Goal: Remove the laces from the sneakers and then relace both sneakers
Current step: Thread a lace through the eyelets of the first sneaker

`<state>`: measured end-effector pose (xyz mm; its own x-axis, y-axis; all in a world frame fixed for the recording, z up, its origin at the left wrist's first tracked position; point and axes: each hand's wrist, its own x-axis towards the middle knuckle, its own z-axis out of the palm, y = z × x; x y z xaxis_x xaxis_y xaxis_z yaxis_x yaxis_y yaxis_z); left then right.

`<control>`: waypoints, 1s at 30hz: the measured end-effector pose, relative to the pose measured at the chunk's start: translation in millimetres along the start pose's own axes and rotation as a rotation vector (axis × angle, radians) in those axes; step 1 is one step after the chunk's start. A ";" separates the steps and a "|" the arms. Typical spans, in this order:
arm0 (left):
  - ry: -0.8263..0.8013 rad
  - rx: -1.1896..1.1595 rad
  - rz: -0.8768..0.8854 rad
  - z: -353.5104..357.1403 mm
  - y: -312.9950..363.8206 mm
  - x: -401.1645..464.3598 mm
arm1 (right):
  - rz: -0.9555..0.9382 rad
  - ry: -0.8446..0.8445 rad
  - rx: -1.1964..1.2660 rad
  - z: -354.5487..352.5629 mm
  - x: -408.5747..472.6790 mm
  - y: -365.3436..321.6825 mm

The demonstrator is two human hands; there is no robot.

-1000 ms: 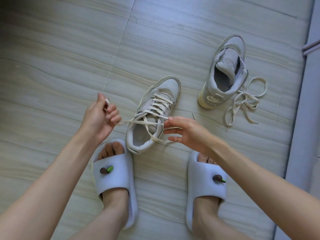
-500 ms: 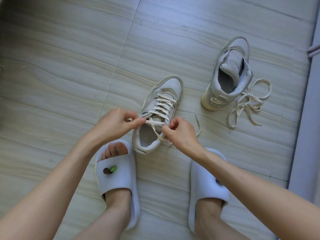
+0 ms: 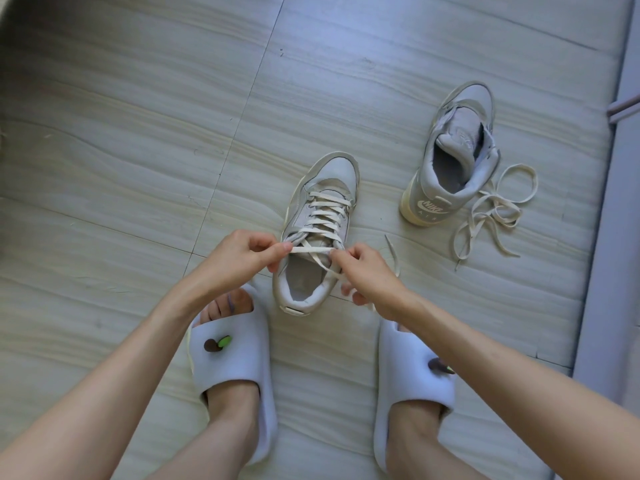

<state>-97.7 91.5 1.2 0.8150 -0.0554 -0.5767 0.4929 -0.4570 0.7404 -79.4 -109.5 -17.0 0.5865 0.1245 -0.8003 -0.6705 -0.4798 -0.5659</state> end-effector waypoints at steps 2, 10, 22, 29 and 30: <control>0.013 -0.047 0.005 1.1 1.4 -0.7 | -0.095 0.008 -0.221 -6.7 -1.5 0.4; 0.041 -0.105 0.002 0.2 1.5 -2.7 | -0.285 0.029 -0.130 -41.2 -9.1 -9.6; -0.107 -0.099 -0.029 0.7 -9.8 -1.9 | -0.151 -0.035 -0.107 -60.1 -14.0 6.3; -0.040 -0.605 -0.107 -28.4 -0.7 0.9 | -0.106 -0.082 -0.020 -87.2 -14.7 -9.1; -0.021 -0.651 -0.082 -32.5 8.1 6.4 | -0.142 -0.083 -0.014 -90.4 -12.9 -21.1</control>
<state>-78.6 116.3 14.7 0.7640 -0.0639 -0.6420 0.6423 0.1696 0.7474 -31.8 -179.5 23.1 0.6352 0.2627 -0.7263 -0.5768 -0.4640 -0.6723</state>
